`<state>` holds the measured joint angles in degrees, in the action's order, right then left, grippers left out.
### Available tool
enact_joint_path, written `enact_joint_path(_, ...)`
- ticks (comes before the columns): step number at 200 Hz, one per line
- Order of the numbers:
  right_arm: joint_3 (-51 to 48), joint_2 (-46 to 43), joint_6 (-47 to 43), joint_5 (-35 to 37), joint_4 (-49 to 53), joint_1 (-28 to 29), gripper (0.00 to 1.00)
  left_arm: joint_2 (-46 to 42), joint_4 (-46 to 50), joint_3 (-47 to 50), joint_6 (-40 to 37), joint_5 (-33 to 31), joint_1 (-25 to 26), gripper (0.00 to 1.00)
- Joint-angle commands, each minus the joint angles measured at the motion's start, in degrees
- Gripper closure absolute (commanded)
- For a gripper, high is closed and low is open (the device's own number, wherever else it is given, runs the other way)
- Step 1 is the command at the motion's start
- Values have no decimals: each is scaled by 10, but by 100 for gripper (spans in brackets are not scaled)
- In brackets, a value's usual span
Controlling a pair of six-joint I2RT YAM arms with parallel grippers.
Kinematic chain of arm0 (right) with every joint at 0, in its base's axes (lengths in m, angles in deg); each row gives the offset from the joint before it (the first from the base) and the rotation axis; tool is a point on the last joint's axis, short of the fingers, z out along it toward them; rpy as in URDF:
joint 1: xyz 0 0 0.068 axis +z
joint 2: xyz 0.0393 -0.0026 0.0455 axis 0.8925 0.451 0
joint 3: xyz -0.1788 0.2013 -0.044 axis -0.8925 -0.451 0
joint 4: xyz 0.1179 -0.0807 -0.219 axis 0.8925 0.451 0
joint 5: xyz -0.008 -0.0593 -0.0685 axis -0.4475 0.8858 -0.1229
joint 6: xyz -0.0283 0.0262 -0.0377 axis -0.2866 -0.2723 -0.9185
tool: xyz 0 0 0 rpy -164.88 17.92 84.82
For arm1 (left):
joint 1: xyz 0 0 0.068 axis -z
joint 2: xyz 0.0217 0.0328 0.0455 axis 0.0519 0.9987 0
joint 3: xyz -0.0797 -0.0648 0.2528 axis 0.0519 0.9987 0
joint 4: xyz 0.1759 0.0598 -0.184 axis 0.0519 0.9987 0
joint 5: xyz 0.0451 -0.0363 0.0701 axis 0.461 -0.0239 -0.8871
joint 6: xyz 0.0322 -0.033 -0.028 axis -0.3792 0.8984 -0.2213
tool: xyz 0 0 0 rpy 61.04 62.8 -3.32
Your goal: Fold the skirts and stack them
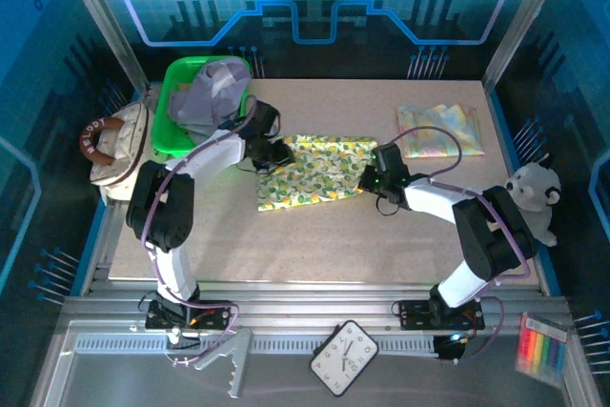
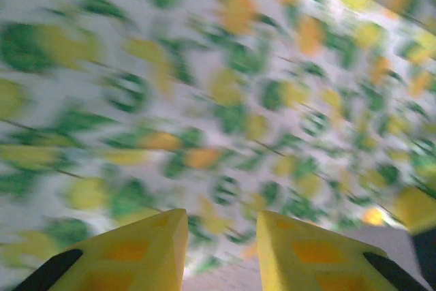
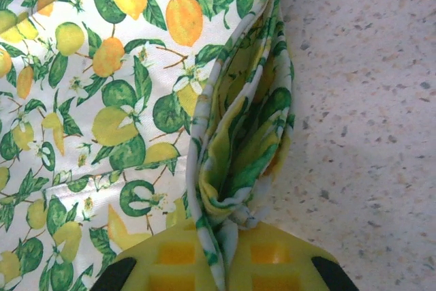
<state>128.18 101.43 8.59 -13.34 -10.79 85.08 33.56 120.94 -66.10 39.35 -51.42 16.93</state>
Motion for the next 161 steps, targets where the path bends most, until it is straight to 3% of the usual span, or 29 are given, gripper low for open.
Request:
enact_joint_path(1,-2,-14,-27,20,25,-20,100,29,44,23,-30,-62,-12,67)
enact_joint_path(32,-15,-32,-48,4,27,-45,100,59,36,17,-32,-49,-12,68)
enact_joint_path(79,5,-50,-159,-38,29,-47,100,99,0,21,-10,-7,-7,85)
enact_joint_path(127,148,-7,-361,-9,131,43,100,86,-26,51,9,14,-7,90)
enact_joint_path(161,225,46,-446,-4,179,123,100,73,-25,53,10,15,-7,89)
